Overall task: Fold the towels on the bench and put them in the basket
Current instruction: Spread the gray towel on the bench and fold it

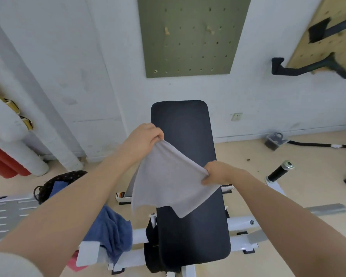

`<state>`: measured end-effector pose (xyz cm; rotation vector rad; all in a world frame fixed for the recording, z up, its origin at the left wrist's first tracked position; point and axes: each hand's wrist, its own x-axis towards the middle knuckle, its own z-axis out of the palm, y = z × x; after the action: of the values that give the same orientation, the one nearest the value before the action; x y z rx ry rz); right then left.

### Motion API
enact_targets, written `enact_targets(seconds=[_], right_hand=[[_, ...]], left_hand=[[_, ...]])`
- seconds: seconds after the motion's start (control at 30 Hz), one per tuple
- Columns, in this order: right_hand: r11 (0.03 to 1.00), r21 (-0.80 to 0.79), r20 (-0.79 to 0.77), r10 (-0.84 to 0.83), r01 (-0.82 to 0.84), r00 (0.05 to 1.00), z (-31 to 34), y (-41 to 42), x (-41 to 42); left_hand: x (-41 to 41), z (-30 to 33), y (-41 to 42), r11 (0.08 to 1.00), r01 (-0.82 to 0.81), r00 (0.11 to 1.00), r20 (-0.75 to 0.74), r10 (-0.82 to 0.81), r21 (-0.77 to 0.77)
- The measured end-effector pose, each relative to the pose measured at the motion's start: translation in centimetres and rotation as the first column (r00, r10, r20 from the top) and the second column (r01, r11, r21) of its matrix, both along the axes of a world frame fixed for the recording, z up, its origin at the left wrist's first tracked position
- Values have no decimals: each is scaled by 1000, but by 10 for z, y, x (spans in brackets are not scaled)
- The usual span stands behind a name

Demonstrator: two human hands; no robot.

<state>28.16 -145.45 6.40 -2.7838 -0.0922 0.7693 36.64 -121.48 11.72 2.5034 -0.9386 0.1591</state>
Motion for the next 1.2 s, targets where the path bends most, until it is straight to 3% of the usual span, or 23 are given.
enact_targets(seconds=[0.13,0.23,0.33,0.43,0.53,0.67,0.77,0.83,0.9,1.03,1.13,1.2], right_hand=[[911,-410,30,53,-36,998,2,-12,-3],[852,-523,81,55,-5,995,3,-20,-5],[888,-452,268,47,83,962,12,-27,-5],[943,-291,505,7,163,863,17,-38,-11],[961,-251,664,82,118,743,19,-47,-18],[969,-220,821,120,115,558,16,-58,-23],[940,-267,845,123,212,521,13,-68,-32],[921,-228,823,9,316,568,14,-78,-35],[912,-116,710,-201,394,675,12,-88,-32],[866,197,501,-492,460,712,0,-106,-16],[657,572,200,-692,491,693,-8,-118,-5],[567,671,94,-705,478,703,-16,-127,1]], left_hand=[[0,-1,11,999,-31,999,-44,30,-12],[-3,-2,16,999,-31,998,-55,29,-31],[-2,-6,19,993,-100,994,-54,97,-61],[2,-8,25,980,-191,980,-72,187,-59],[4,-11,26,983,-176,981,-73,179,44],[2,-17,18,983,-172,977,-115,178,59],[-4,-21,9,966,-244,941,-261,216,-80],[-7,-24,4,926,-320,872,-445,204,-201],[-11,-28,-1,857,-403,773,-620,130,-322],[-11,-41,-11,729,-572,627,-774,94,-376],[-4,-59,-14,736,-609,557,-820,132,-296],[1,-70,-15,773,-594,554,-810,191,-224]])
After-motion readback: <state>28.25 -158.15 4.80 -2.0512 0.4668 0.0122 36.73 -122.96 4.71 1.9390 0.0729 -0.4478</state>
